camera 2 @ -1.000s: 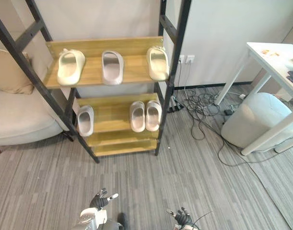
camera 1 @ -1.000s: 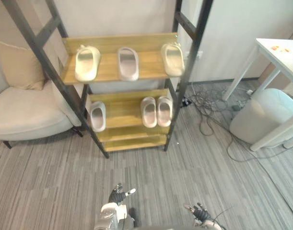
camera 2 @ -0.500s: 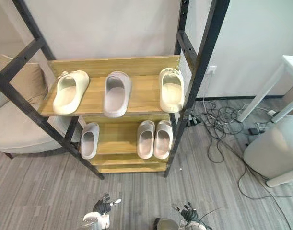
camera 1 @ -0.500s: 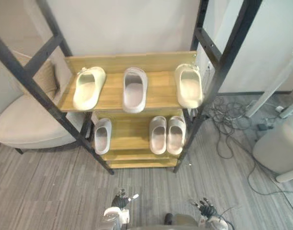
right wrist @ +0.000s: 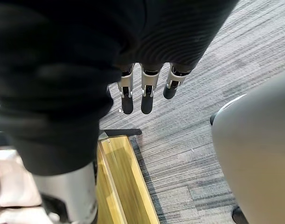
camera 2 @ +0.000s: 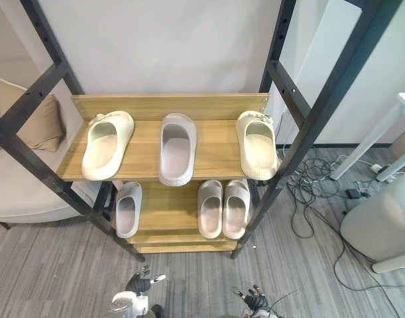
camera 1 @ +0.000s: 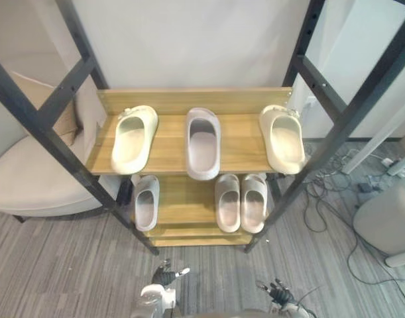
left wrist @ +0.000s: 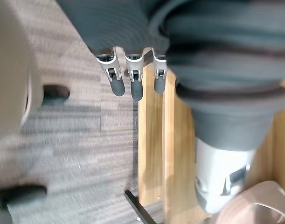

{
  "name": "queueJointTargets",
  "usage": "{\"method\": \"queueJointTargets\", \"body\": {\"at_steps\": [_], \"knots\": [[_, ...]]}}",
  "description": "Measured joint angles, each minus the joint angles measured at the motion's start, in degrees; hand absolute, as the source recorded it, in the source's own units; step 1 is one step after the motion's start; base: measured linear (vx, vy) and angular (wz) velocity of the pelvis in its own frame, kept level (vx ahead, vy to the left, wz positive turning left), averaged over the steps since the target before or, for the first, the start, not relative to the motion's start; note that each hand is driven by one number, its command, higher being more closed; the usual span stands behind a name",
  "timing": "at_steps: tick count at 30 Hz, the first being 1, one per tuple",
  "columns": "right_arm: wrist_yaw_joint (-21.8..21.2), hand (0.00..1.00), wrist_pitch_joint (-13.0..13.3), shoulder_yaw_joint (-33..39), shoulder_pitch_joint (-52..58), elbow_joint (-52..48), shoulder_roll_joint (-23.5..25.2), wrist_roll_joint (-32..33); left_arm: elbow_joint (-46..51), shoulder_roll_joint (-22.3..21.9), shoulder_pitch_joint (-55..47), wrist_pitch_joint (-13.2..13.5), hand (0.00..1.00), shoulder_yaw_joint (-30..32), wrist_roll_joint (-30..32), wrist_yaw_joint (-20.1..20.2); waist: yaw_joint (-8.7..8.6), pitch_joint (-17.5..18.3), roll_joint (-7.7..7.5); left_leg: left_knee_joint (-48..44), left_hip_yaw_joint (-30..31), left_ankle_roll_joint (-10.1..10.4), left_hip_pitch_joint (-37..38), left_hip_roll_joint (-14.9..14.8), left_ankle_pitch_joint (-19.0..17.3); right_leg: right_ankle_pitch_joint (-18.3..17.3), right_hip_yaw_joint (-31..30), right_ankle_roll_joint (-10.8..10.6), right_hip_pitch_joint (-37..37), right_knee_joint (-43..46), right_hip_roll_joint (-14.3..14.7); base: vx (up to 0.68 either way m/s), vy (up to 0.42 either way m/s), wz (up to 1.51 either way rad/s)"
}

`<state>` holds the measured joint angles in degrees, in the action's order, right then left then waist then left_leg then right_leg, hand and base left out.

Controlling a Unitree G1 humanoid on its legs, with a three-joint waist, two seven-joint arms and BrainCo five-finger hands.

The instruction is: Organize the slippers on the shoe rack

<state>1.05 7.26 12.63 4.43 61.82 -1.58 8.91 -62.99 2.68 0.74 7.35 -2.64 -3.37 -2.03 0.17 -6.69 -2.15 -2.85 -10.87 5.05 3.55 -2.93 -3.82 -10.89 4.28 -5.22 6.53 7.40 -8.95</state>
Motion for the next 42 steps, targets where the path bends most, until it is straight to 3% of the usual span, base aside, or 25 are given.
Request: {"method": "queueJointTargets", "body": {"at_steps": [3,11,16,21,25,29,36,42], "knots": [[0.0,0.00,0.0,-1.0,0.0,0.0,-0.3,0.0,-1.1,0.9,0.4,-0.1,0.00,-2.4,0.6,0.0,-0.22,0.1,0.27,2.0,-0.1,-0.6,0.9,1.1,0.5,0.1,0.0,-0.4,0.4,-1.0,-0.5,0.05,0.083,-0.02],[1.6,0.00,0.0,-6.3,0.7,-3.0,-1.9,-2.2,-1.8,1.2,0.8,-0.1,0.00,-4.1,1.0,-0.2,-0.44,0.3,0.39,4.8,0.3,-0.3,2.6,0.8,1.5,0.2,0.2,-0.4,1.2,-1.7,0.2,0.02,-0.017,0.01],[2.5,0.00,0.1,-10.5,8.1,-25.0,-3.3,-4.8,-1.8,1.3,0.6,-0.1,0.00,-4.9,1.1,-0.4,-1.07,0.4,0.30,4.9,-1.0,-0.3,2.7,0.4,1.5,1.3,-2.1,-0.1,0.0,-1.7,0.5,-0.02,-0.001,-0.20],[3.5,0.00,0.6,-9.8,17.7,-50.8,-2.7,-14.3,-1.4,2.1,-0.5,-0.1,0.00,-5.4,1.1,-0.4,-2.76,1.3,-1.10,4.9,-1.5,-0.3,2.7,0.4,1.5,2.0,-4.0,-0.3,-1.1,-1.7,0.6,-0.06,0.007,-0.18],[4.1,0.00,1.7,-6.4,22.0,-65.3,-2.0,-18.4,-0.7,2.5,-1.7,0.3,0.00,-5.7,2.2,-0.4,-3.59,1.8,-1.17,4.8,-3.6,-0.4,3.0,0.4,1.6,2.7,-6.6,-0.7,-2.3,-1.5,0.7,-0.07,0.003,-0.31],[3.7,0.00,2.5,-6.2,23.9,-71.2,-2.0,-19.8,-0.7,2.4,-2.1,1.0,0.00,-6.1,3.0,-0.2,-4.04,2.0,-0.79,4.8,-4.4,-0.6,3.1,0.5,1.7,3.2,-8.1,-0.9,-2.9,-1.5,0.8,-0.08,0.010,-0.18],[0.9,0.00,5.2,-13.6,24.6,-82.0,-4.3,-20.3,-0.6,2.7,-2.0,1.0,0.00,-9.9,3.4,0.0,-4.06,2.8,-0.12,5.9,-4.1,-1.2,3.1,1.1,2.1,3.2,-9.1,-1.1,-4.7,0.4,0.7,-0.03,-0.003,-0.07],[1.3,0.00,5.8,-15.0,19.1,-83.6,-7.2,-20.3,-0.6,2.8,-1.9,1.0,0.00,-12.0,3.4,0.1,-4.01,3.5,-0.53,5.9,-3.1,-1.6,3.1,1.7,2.4,3.1,-8.6,-1.4,-4.4,0.6,0.1,0.00,0.002,0.06]]}}
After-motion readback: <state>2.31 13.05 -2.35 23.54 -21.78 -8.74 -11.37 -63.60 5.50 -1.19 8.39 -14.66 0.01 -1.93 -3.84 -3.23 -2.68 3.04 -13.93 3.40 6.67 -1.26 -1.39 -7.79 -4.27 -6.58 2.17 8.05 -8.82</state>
